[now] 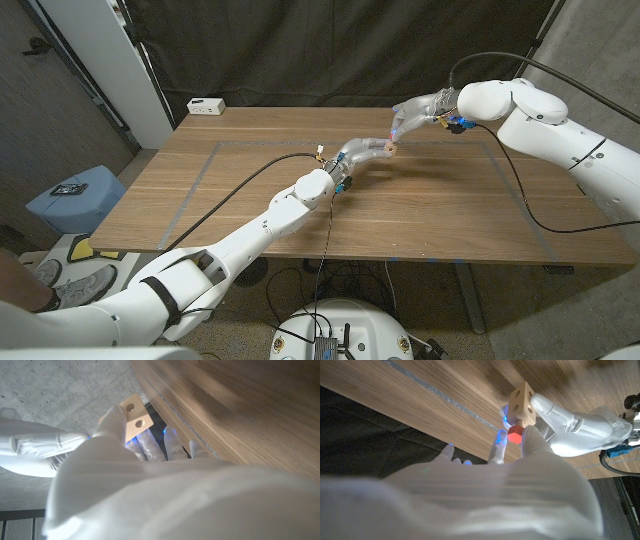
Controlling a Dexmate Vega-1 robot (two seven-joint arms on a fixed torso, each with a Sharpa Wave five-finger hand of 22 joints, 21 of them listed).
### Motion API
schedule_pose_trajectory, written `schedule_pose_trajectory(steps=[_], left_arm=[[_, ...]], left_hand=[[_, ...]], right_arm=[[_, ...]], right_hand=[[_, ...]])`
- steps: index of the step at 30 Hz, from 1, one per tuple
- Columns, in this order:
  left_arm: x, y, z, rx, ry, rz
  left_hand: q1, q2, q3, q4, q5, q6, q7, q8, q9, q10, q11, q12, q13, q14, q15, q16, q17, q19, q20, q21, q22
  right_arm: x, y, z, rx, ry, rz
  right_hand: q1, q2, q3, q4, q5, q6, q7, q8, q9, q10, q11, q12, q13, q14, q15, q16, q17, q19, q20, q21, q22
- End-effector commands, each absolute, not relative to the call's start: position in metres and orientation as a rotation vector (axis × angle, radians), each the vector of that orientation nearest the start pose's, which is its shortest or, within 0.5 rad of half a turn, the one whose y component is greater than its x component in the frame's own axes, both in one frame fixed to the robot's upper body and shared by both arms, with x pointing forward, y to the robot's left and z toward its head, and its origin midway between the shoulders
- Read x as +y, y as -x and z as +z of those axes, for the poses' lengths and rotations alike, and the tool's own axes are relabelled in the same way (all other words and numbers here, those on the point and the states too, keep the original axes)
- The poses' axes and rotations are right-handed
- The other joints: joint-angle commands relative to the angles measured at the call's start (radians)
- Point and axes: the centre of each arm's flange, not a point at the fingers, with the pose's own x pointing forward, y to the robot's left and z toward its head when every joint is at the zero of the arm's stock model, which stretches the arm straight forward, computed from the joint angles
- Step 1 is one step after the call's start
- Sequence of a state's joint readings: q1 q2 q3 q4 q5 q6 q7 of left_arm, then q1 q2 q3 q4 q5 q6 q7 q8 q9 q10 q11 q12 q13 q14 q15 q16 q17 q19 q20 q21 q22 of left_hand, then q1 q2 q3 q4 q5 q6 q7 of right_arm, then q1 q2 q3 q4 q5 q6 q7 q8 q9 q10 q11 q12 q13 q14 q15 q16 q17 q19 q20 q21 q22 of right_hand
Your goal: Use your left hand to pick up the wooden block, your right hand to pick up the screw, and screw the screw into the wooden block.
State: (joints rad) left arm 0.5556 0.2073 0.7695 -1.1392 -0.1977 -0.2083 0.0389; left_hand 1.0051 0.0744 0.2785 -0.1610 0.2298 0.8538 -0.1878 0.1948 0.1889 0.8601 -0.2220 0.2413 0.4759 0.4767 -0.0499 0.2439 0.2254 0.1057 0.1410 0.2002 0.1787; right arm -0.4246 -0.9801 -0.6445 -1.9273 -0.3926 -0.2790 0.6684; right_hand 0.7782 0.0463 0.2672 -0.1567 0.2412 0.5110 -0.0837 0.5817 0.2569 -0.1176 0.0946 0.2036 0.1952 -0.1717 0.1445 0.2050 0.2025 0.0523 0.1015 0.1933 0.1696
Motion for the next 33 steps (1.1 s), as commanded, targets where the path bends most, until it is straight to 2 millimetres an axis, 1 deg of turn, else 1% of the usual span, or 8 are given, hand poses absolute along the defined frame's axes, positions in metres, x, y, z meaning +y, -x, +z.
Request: schedule_pose_trajectory(steps=[1, 9, 14, 20, 23, 26, 33], left_arm=[[0.0169, -0.6613, -0.0046, -0.628, -0.408, -0.504], [0.0167, -0.6620, -0.0045, -0.627, -0.407, -0.504], [0.0166, -0.6624, -0.0046, -0.626, -0.406, -0.504], [0.0165, -0.6628, -0.0047, -0.625, -0.406, -0.505], [0.0165, -0.6628, -0.0048, -0.625, -0.406, -0.505], [0.0165, -0.6627, -0.0049, -0.625, -0.407, -0.507], [0.0166, -0.6623, -0.0049, -0.625, -0.409, -0.507]], left_hand=[[0.007, 0.013, 0.014, 0.008, 0.005, 0.009, -0.002, 0.007, 0.004, 0.011, 0.001, 0.008, 0.089, 0.006, -0.072, -0.001, 0.003, 0.002, 0.003, 0.006, 0.005], [0.006, 0.014, 0.015, 0.008, 0.005, 0.011, 0.002, 0.008, 0.004, 0.010, 0.001, 0.008, 0.089, 0.005, -0.072, -0.002, 0.003, 0.002, 0.004, 0.006, 0.005], [0.007, 0.016, 0.016, 0.009, 0.006, 0.007, 0.002, 0.006, 0.004, 0.009, 0.001, 0.008, 0.089, 0.005, -0.071, -0.002, 0.003, 0.002, 0.004, 0.006, 0.005], [0.007, 0.015, 0.016, 0.008, 0.006, 0.008, 0.002, 0.007, 0.004, 0.009, 0.001, 0.008, 0.089, 0.006, -0.072, -0.002, 0.003, 0.003, 0.005, 0.006, 0.005], [0.007, 0.016, 0.017, 0.008, 0.006, 0.007, 0.002, 0.007, 0.004, 0.008, 0.001, 0.007, 0.089, 0.007, -0.072, -0.002, 0.003, 0.003, 0.005, 0.006, 0.005], [0.008, 0.015, 0.017, 0.007, 0.006, 0.009, 0.000, 0.007, 0.004, 0.008, 0.001, 0.007, 0.089, 0.007, -0.072, -0.002, 0.002, 0.003, 0.005, 0.006, 0.005], [0.008, 0.015, 0.017, 0.008, 0.007, 0.008, 0.002, 0.007, 0.004, 0.008, 0.001, 0.007, 0.089, 0.006, -0.071, -0.003, 0.002, 0.004, 0.005, 0.007, 0.005]], right_arm=[[-0.2394, -0.5587, 0.1469, -0.331, 1.655, 0.270], [-0.2394, -0.5602, 0.1468, -0.337, 1.652, 0.258], [-0.2394, -0.5611, 0.1458, -0.338, 1.648, 0.256], [-0.2386, -0.5619, 0.1444, -0.338, 1.646, 0.247], [-0.2381, -0.5616, 0.1441, -0.340, 1.648, 0.241], [-0.2377, -0.5614, 0.1439, -0.339, 1.649, 0.235], [-0.2358, -0.5598, 0.1425, -0.335, 1.662, 0.216]], right_hand=[[0.012, 0.001, 0.008, -0.002, -0.003, 0.021, 0.000, 0.014, 0.006, 0.008, -0.003, 0.007, 0.002, 0.001, 0.004, 0.004, 0.002, 0.013, 0.000, 0.006, 0.002], [0.014, 0.003, 0.011, -0.001, -0.011, 0.056, 0.003, 0.041, 0.019, 0.030, -0.004, 0.011, 0.002, 0.013, 0.000, 0.009, 0.002, 0.027, -0.003, 0.009, 0.002], [0.014, 0.003, 0.011, -0.001, -0.015, 0.067, 0.003, 0.052, 0.025, 0.043, -0.002, 0.014, 0.002, 0.020, -0.001, 0.011, 0.002, 0.033, -0.002, 0.009, 0.002], [0.014, 0.004, 0.012, 0.001, -0.020, 0.079, 0.003, 0.066, 0.033, 0.059, -0.007, 0.017, 0.001, 0.029, -0.003, 0.014, 0.003, 0.042, -0.002, 0.011, 0.002], [0.014, 0.005, 0.012, 0.001, -0.022, 0.087, 0.004, 0.074, 0.038, 0.069, -0.002, 0.018, 0.001, 0.035, -0.003, 0.016, 0.003, 0.048, -0.003, 0.011, 0.002], [0.013, 0.004, 0.012, 0.002, -0.024, 0.094, 0.007, 0.081, 0.041, 0.073, -0.003, 0.018, 0.001, 0.039, -0.004, 0.017, 0.003, 0.051, -0.004, 0.011, 0.002], [0.006, 0.002, 0.010, 0.005, -0.030, 0.112, 0.003, 0.098, 0.051, 0.095, -0.005, 0.022, 0.001, 0.050, -0.008, 0.020, 0.004, 0.058, -0.003, 0.011, 0.002]])
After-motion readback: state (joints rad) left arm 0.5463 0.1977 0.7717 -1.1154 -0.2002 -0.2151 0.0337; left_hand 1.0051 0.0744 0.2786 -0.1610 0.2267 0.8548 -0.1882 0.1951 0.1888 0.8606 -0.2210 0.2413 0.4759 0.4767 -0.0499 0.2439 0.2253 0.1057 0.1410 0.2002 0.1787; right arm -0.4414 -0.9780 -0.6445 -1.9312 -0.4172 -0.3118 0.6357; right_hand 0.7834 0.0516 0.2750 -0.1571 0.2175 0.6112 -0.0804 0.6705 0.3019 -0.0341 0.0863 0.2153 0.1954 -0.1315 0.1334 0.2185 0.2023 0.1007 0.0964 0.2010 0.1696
